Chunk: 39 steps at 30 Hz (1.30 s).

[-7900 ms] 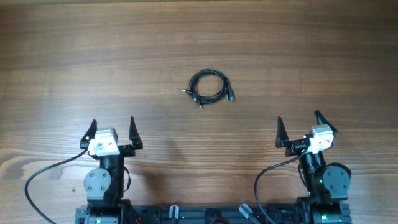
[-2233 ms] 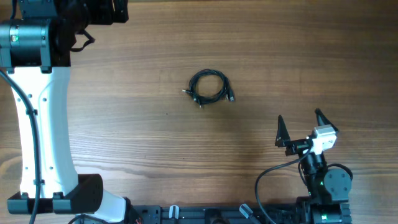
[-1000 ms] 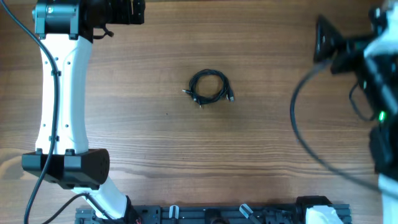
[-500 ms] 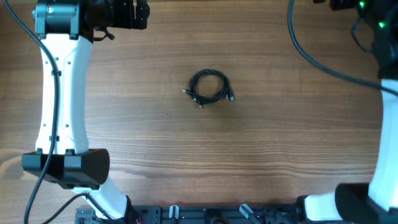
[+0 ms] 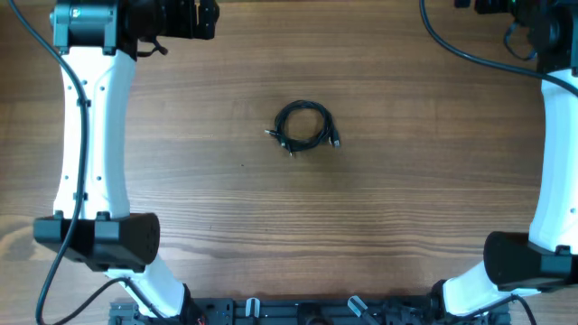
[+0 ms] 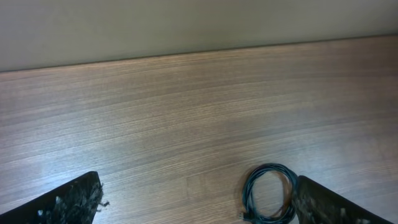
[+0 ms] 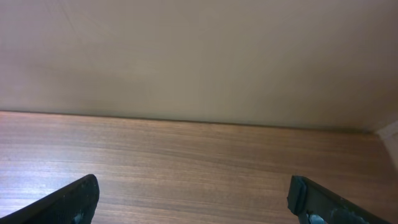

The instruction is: Untangle cables

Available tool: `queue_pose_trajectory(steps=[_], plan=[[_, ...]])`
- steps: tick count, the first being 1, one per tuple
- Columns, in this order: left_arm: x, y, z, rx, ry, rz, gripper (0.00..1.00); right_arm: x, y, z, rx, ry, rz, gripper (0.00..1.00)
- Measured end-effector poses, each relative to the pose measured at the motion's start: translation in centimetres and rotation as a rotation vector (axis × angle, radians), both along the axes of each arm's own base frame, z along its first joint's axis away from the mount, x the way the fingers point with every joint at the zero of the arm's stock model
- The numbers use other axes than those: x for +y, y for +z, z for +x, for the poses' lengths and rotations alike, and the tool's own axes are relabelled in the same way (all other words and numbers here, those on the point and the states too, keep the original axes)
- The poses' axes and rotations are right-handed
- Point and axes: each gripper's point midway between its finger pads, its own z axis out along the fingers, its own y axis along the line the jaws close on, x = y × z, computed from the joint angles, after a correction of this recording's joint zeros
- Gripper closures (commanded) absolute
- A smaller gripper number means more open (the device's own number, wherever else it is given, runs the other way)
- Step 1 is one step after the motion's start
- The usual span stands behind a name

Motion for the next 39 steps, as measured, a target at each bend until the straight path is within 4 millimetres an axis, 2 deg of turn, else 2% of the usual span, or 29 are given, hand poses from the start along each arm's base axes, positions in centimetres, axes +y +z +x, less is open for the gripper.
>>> queue_pose_trajectory(steps=[5, 11, 15, 19, 27, 32, 34, 37, 39], plan=[[0.0, -1.2, 0.8, 0.01, 0.002, 0.001, 0.0, 0.0, -1.0, -0.6, 0.047, 0.0, 0.002, 0.0], [0.7, -3.0, 1.3, 0.032, 0.031, 0.028, 0.0, 0.2, -0.9, -0.6, 0.044, 0.02, -0.015, 0.0], [2.3, -4.0, 2.0, 0.031, 0.061, 0.029, 0.0, 0.3, -1.0, -0.7, 0.047, 0.048, -0.047, 0.0], [3.5, -2.8, 3.5, -0.049, 0.036, -0.009, 0.0, 0.3, -1.0, -0.7, 0.047, 0.061, -0.066, 0.0], [1.3, -0.4, 4.8, -0.178, -0.095, -0.046, 0.0, 0.2, -1.2, -0.8, 0.055, 0.055, -0.073, 0.0], [2.3, 0.5, 5.8, -0.228, -0.034, -0.054, 0.0, -0.2, -1.2, -0.8, 0.056, 0.038, -0.084, 0.0], [2.8, 0.1, 5.7, -0.229, -0.009, -0.056, 0.0, -0.2, -1.2, -0.8, 0.056, 0.036, -0.085, 0.0], [3.7, -1.5, 4.7, -0.245, 0.04, -0.046, 0.0, -0.3, -1.2, -0.8, 0.056, 0.032, -0.087, 0.0], [3.8, -2.8, 3.3, -0.262, 0.059, -0.051, 0.0, -0.4, -1.2, -0.8, 0.056, 0.03, -0.088, 0.0]])
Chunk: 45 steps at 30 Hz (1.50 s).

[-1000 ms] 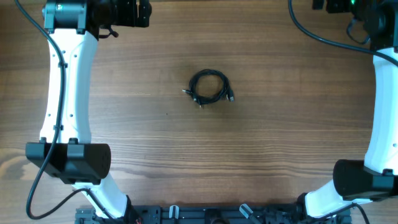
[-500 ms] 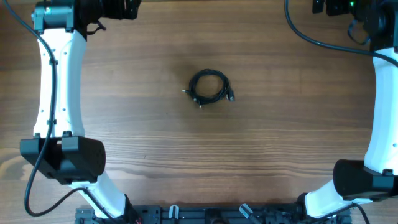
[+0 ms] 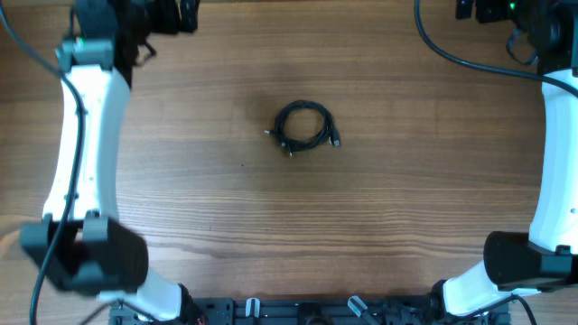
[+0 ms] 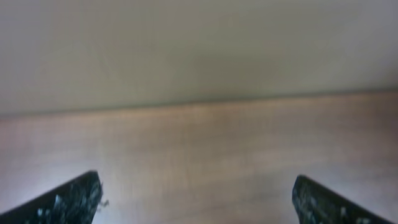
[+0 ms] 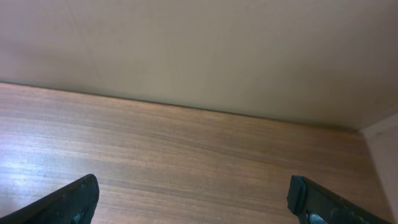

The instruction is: Untangle cables

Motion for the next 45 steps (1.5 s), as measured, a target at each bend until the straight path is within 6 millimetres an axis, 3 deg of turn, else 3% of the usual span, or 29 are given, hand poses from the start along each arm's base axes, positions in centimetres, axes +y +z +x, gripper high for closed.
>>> queue_pose_trajectory(steps=[5, 10, 17, 20, 23, 29, 35, 38, 45], plan=[[-0.5, -1.6, -3.6, -0.06, 0.029, -0.035, 0.0, 0.0, 0.0, 0.0, 0.002, -0.001, 0.0, 0.0], [-3.4, -2.1, -6.2, -0.104, 0.017, -0.051, 0.0, -0.1, -0.1, -0.1, 0.004, -0.007, 0.003, 0.0], [-8.9, -3.1, -7.5, -0.075, -0.068, -0.081, 0.0, -0.1, -0.1, -0.1, 0.005, -0.013, 0.012, 0.0], [-10.5, -3.6, -7.7, -0.059, -0.094, -0.087, 0.11, -0.1, -0.2, -0.1, 0.008, -0.025, 0.03, 0.0], [-11.4, -4.7, -7.5, -0.035, -0.105, -0.092, 0.14, -0.1, -0.4, -0.3, 0.018, -0.035, 0.045, 0.0], [-12.4, -10.5, -6.9, 0.112, -0.109, -0.073, 0.07, -0.1, -0.9, -0.6, 0.043, -0.044, 0.057, 0.0], [-12.0, -15.1, -8.7, 0.316, -0.09, -0.039, 0.04, -0.1, -1.1, -0.8, 0.054, -0.052, 0.064, 0.0], [-12.0, -15.2, -9.5, 0.388, -0.098, -0.033, 0.04, -0.1, -1.2, -0.8, 0.059, -0.052, 0.064, 0.0], [-13.4, -11.6, -9.1, 0.371, -0.158, -0.085, 0.05, -0.1, -1.7, -1.2, 0.083, -0.053, 0.064, 0.0]])
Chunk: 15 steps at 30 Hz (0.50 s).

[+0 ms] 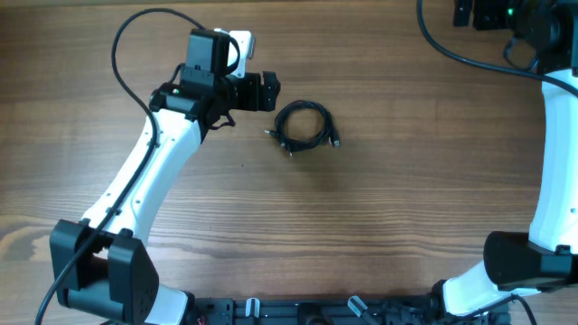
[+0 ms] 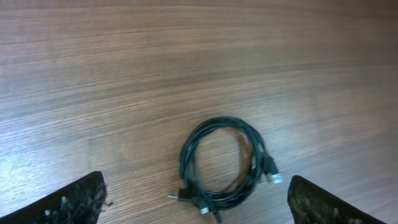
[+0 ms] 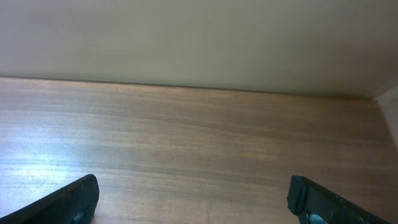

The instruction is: Untangle cables

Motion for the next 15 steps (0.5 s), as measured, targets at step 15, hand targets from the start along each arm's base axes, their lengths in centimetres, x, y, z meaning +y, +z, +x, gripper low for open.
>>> queue_pose_trajectory(steps=[15], plan=[[-0.4, -7.4, -1.1, 0.239, -0.051, 0.054, 0.13, 0.2, -1.0, -0.2, 0.038, 0.011, 0.008, 0.0]])
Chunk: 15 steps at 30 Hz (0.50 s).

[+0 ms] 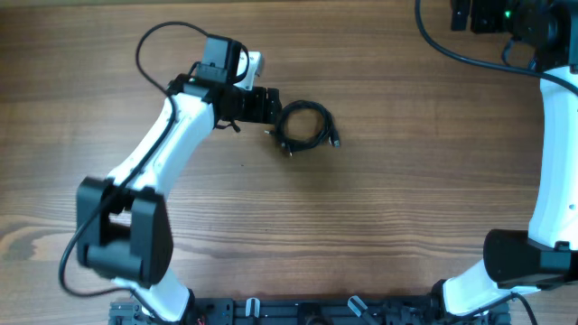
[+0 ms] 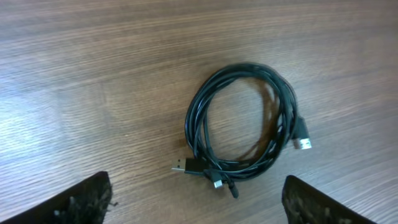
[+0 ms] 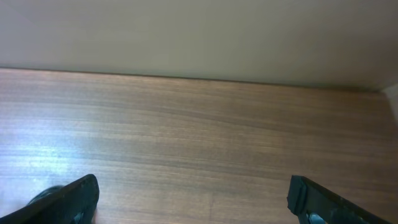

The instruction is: Untangle cables

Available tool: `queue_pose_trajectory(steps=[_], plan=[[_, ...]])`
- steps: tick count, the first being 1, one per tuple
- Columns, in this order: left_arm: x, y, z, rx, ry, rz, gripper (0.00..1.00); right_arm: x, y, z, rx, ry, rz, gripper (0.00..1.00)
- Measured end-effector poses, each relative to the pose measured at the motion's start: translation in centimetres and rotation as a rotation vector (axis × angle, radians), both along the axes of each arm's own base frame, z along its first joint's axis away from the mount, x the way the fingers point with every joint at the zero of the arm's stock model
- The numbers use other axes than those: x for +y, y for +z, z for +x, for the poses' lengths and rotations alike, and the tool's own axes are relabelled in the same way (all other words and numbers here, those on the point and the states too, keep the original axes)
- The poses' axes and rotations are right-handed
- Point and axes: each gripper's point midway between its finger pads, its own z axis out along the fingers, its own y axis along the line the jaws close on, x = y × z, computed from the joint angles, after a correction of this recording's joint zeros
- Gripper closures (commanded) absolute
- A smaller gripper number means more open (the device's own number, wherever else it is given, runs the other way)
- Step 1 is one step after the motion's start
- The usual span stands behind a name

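Note:
A coil of black cables [image 1: 305, 125] lies on the wooden table [image 1: 379, 226], a little beyond its middle. In the left wrist view the coil [image 2: 285, 112] shows a USB plug at its lower left and a silver-tipped plug at its right. My left gripper [image 1: 274, 106] hovers at the coil's left edge, open; its fingers [image 2: 84, 202] stand wide apart, short of the coil, with nothing between them. My right gripper [image 3: 196, 202] is open over bare wood near the far right corner, far from the coil.
The right arm [image 1: 555, 135] runs along the table's right edge. The left arm [image 1: 163, 153] reaches diagonally from the near left. The table's far edge meets a beige wall [image 3: 199, 37].
My left gripper has moved closer to the coil, which is now larger and higher in its wrist view. The coil has not moved. The right gripper has hardly shifted and stays open.
My left gripper was first at the far left corner, with the coil at the edge of its view. Then it faced the wall. By 0.5 s ago it was just left of the coil, and it is now at its edge. The right arm stayed back.

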Motion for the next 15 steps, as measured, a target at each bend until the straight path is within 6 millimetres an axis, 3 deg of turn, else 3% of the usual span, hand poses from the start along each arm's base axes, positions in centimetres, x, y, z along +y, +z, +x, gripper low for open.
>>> queue_pose_trajectory(steps=[4, 10, 15], plan=[[-0.6, -0.8, 0.9, 0.016, -0.018, -0.01, 0.12, 0.5, -0.2, -0.1, 0.009, 0.033, 0.009, 0.0], [-1.2, 0.6, 2.2, -0.027, -0.03, -0.029, 0.12, 1.1, -0.5, -0.1, 0.017, 0.067, 0.021, 0.0], [-1.2, -0.1, 2.3, -0.015, -0.032, -0.026, 0.12, 1.6, -2.6, 0.5, 0.081, 0.087, 0.046, 0.0]])
